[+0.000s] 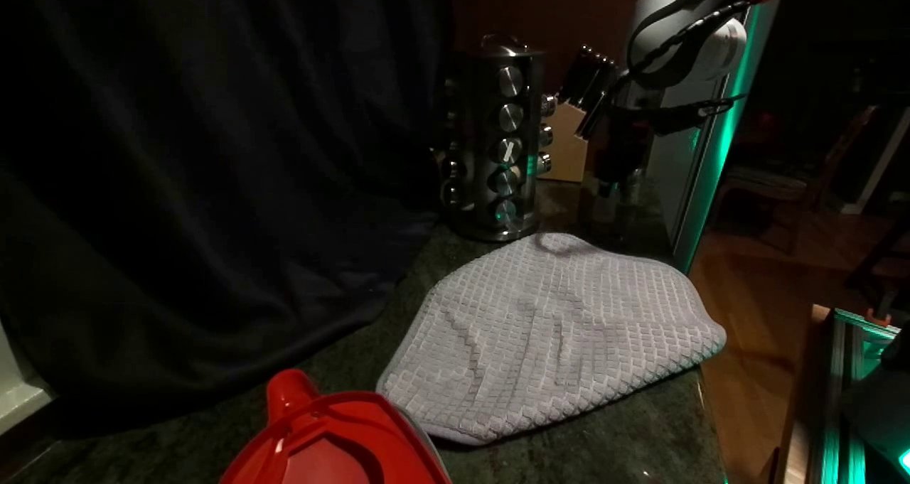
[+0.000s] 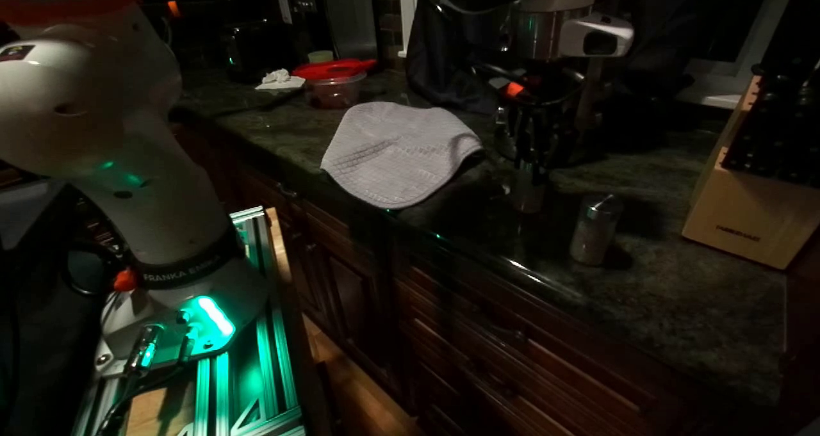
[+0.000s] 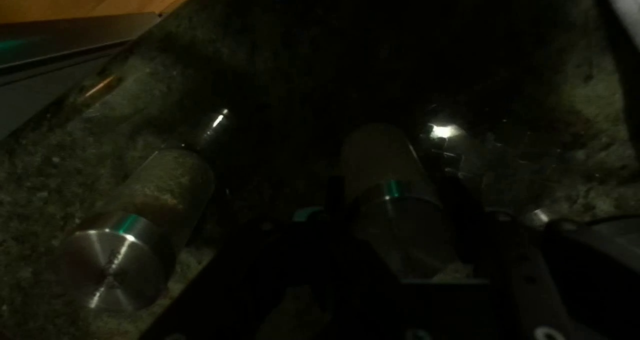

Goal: Place the spice jar onto the spice rack

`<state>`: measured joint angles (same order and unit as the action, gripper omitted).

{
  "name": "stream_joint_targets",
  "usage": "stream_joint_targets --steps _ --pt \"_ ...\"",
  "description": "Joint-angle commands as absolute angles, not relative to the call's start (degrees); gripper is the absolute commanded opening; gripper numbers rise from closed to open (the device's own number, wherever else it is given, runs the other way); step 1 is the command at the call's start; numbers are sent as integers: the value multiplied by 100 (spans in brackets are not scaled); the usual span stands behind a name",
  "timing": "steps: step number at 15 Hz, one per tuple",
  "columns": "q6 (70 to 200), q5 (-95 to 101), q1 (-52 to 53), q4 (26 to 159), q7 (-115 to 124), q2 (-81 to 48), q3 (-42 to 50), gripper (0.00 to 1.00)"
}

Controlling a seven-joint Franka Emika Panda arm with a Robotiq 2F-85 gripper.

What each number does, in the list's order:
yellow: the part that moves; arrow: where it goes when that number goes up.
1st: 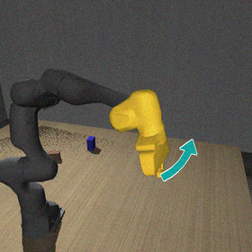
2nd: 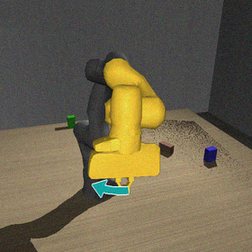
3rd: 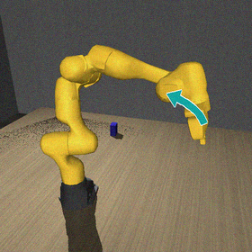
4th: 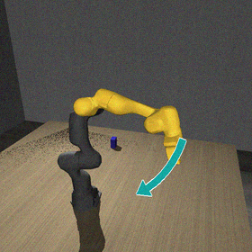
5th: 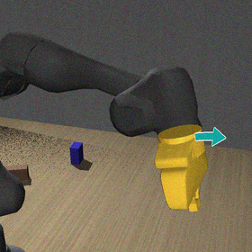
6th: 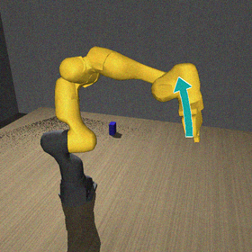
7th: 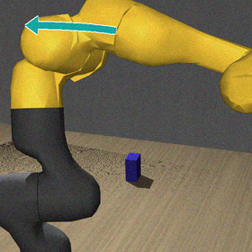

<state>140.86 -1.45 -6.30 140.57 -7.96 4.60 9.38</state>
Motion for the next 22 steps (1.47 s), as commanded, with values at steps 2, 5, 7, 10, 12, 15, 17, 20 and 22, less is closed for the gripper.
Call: stream_joint_targets --steps 2,5,7,10,12,15,17,20,22 --pt "13302 -1227 -779 13686 -1352 392 1146 24" --pt "12627 -1776 -889 13408 -1450 263 1264 24" --pt "12179 -2086 -969 13210 -1388 136 1317 24" --pt "11564 -2543 -1083 12895 -1201 -148 1352 24" --pt "11251 -2839 -1171 12724 -1106 -346 1353 24" --pt "11073 -3223 -1293 12544 -855 -621 1340 24" --pt "10978 -3512 -1379 12425 -670 -790 1337 24" --pt "10823 -3884 -1493 12305 -414 -1004 1344 24" --pt "10611 -4096 -1563 12216 -234 -1128 1345 24"
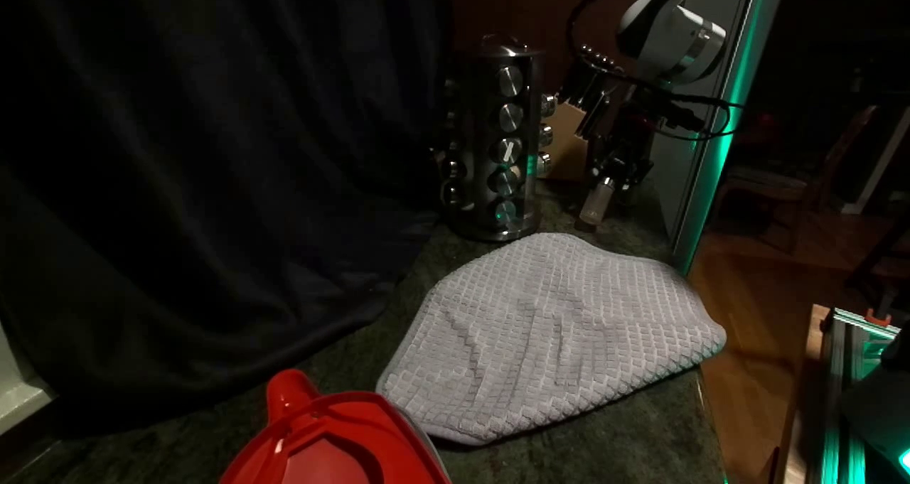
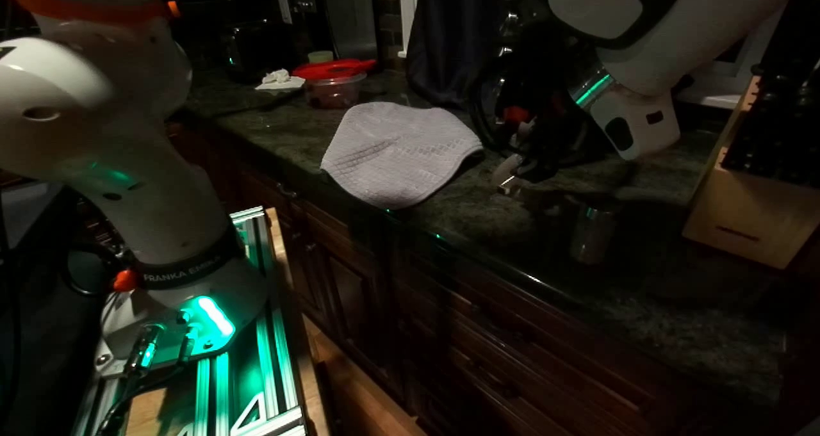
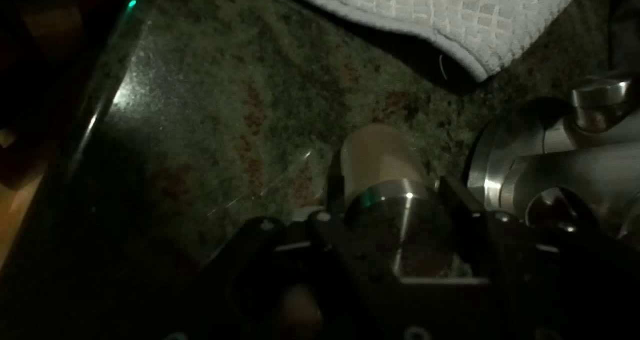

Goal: Place the spice jar onto the spice rack

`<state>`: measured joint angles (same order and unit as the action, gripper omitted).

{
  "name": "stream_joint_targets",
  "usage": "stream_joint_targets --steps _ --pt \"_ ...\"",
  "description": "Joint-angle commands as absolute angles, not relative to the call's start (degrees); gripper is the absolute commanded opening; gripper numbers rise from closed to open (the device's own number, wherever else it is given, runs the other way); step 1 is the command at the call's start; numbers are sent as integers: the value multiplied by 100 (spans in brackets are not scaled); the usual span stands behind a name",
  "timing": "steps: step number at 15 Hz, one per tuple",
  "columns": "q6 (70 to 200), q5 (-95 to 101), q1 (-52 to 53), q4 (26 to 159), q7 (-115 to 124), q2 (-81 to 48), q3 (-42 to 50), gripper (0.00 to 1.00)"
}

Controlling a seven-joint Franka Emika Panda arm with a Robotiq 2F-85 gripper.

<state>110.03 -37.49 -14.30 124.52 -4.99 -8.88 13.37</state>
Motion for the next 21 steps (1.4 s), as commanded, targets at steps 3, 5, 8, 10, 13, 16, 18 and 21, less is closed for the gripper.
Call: stream_joint_targets --steps 3,5,8,10,13,16,18,21 --pt "10322 -4421 -1655 12088 -3 -1317 1357 24" --pt "10114 -4681 -1723 11971 161 -1452 1372 24" --pt "9966 -5069 -1781 11843 404 -1621 1380 24" --pt "9882 -5288 -1814 11763 537 -1717 1392 24" --pt "9699 -5597 -1867 11669 701 -1842 1409 24" --pt "9515 -5850 -1902 11599 795 -1961 1438 24" --pt "9278 -6006 -1963 11516 818 -2075 1455 24" --pt "9097 -6209 -2024 11421 918 -2242 1496 24"
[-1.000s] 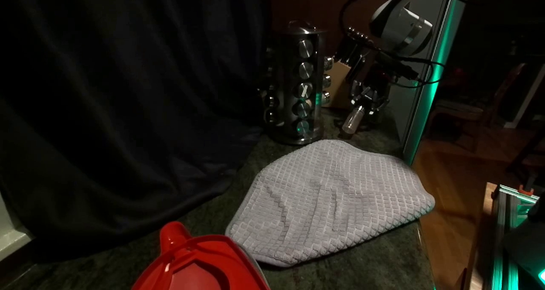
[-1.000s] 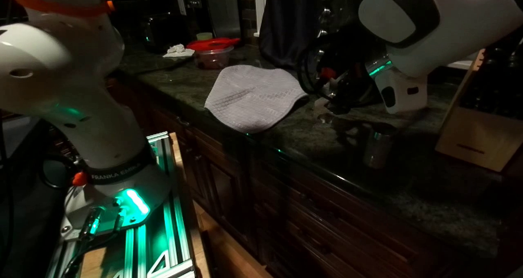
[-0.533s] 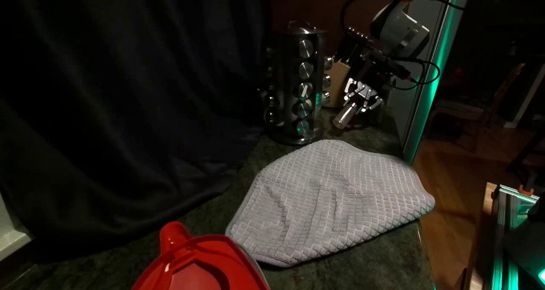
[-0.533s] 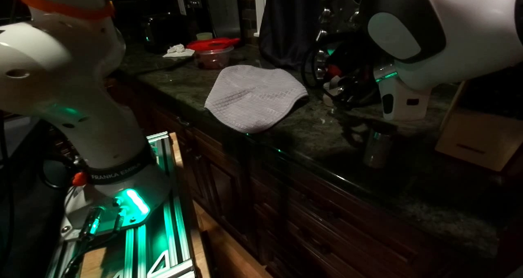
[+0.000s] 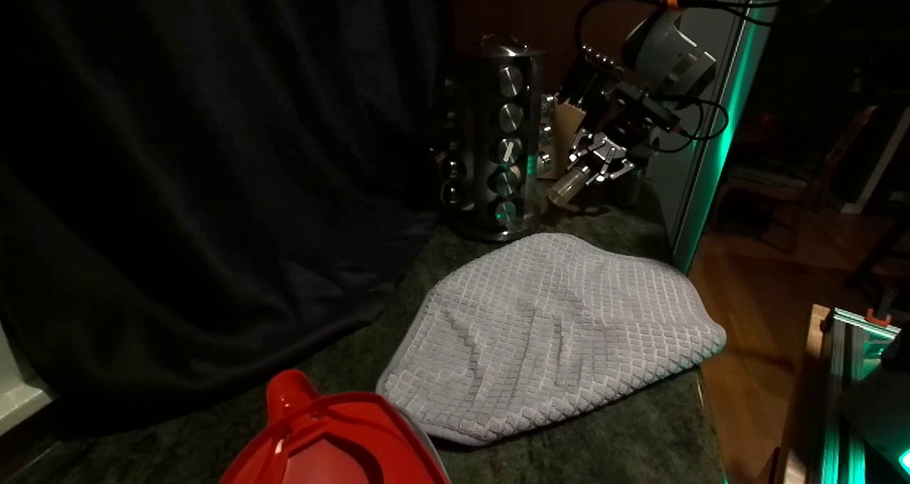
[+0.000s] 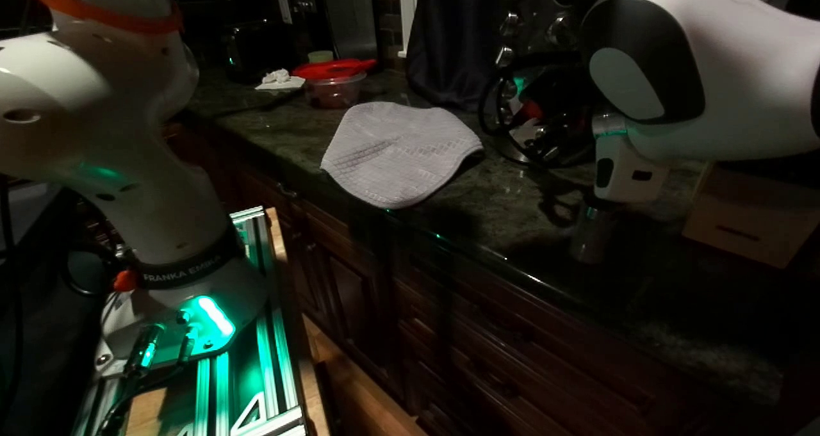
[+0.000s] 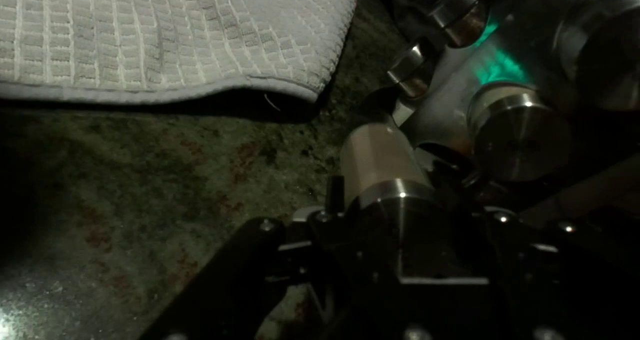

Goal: Place the spice jar onto the spice rack

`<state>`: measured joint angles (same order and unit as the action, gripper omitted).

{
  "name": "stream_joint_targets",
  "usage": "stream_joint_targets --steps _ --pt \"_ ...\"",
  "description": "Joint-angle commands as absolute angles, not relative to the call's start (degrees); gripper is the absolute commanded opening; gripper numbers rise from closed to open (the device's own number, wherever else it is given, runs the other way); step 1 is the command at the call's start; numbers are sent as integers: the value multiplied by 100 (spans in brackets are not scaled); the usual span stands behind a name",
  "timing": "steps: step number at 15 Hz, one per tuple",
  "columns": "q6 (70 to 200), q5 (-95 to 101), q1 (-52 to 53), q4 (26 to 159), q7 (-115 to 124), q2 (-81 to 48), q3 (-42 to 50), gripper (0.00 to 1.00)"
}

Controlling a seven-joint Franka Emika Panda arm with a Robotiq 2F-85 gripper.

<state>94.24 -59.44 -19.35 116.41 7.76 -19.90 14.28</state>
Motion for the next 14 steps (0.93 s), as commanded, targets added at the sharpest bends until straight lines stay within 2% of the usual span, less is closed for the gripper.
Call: stream_joint_targets --steps 1,14 --pt "9056 -6239 -2038 11381 959 -2296 1513 24" --pt "8774 -6695 -2108 11029 1198 -2683 1539 24"
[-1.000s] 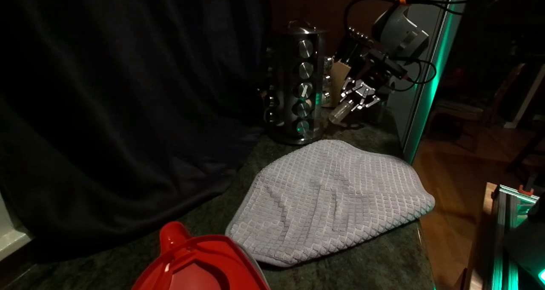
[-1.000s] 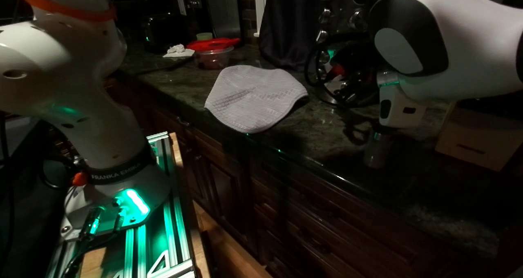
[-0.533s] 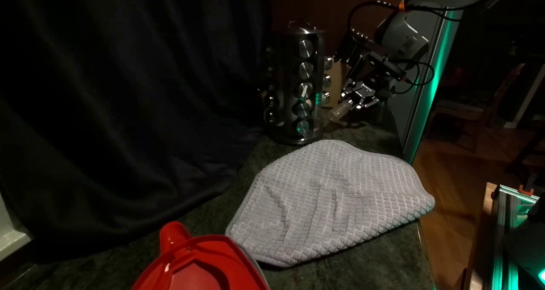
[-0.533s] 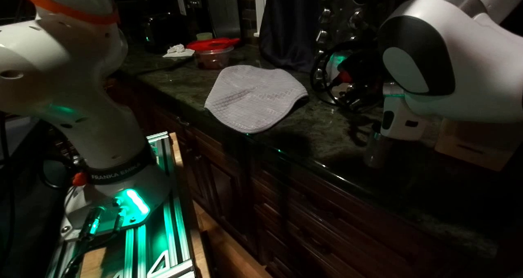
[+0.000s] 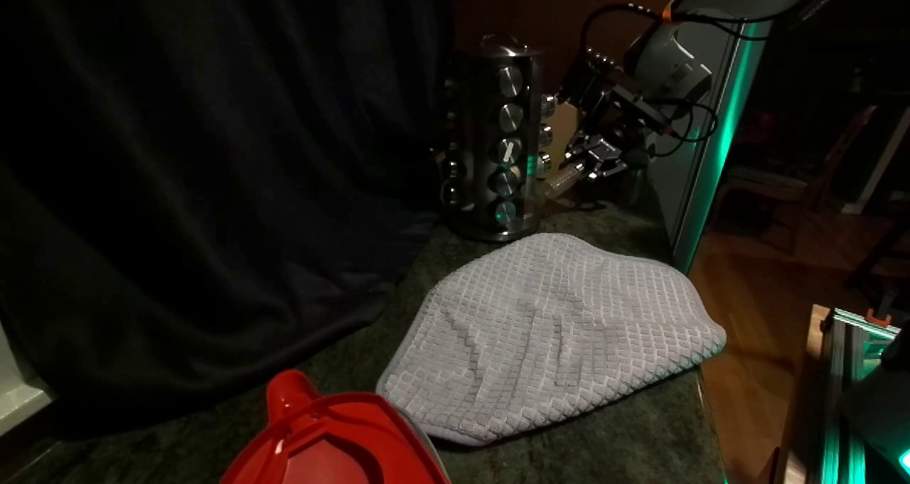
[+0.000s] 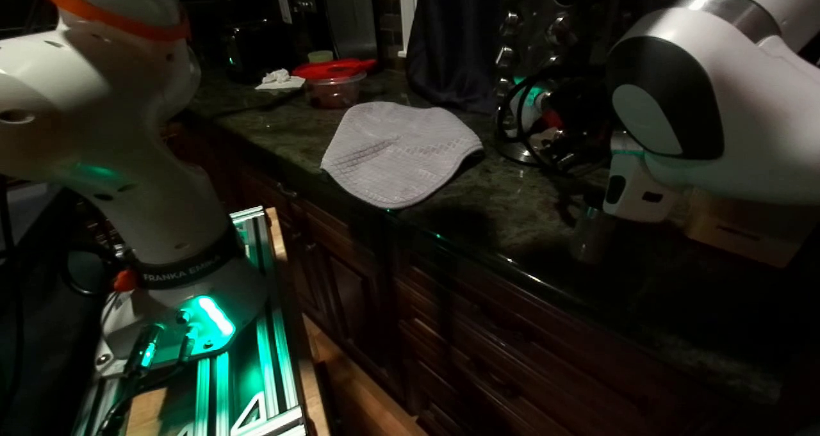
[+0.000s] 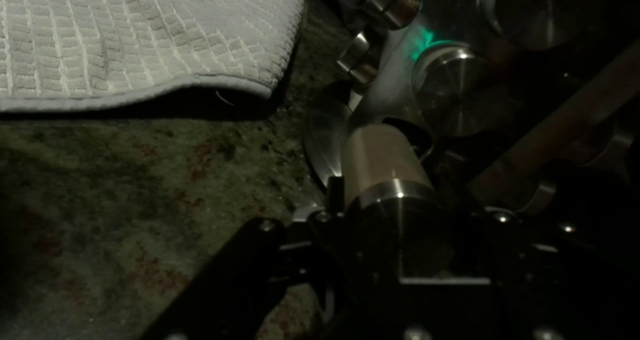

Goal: Place the spice jar onto the spice rack

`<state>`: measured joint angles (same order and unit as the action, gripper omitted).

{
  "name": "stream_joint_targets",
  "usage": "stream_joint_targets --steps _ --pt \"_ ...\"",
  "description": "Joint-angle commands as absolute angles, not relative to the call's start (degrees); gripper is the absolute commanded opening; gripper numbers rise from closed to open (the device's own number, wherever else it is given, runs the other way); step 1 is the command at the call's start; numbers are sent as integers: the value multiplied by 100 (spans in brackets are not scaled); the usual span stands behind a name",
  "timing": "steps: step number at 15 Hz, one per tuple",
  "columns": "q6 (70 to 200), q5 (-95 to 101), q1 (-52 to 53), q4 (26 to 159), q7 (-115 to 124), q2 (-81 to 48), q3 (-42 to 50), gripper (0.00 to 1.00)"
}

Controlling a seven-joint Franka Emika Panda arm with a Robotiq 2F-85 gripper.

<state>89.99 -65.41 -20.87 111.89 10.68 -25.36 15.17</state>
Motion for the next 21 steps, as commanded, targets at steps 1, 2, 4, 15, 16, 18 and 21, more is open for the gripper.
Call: stream_joint_targets --steps 1,2,4,15,16,18,21 --pt "8775 -6709 -2098 11015 1218 -2700 1536 24" --pt "8775 -6729 -2093 11005 1243 -2716 1532 24" --pt "8777 -6748 -2082 10990 1284 -2740 1526 24" --pt "8809 -6741 -2007 10998 1521 -2733 1505 24" --pt "8812 -6755 -2007 11002 1540 -2732 1503 24" --pt "8828 -6787 -2003 11018 1578 -2728 1497 24" --pt "8866 -6833 -1984 11034 1636 -2726 1490 24"
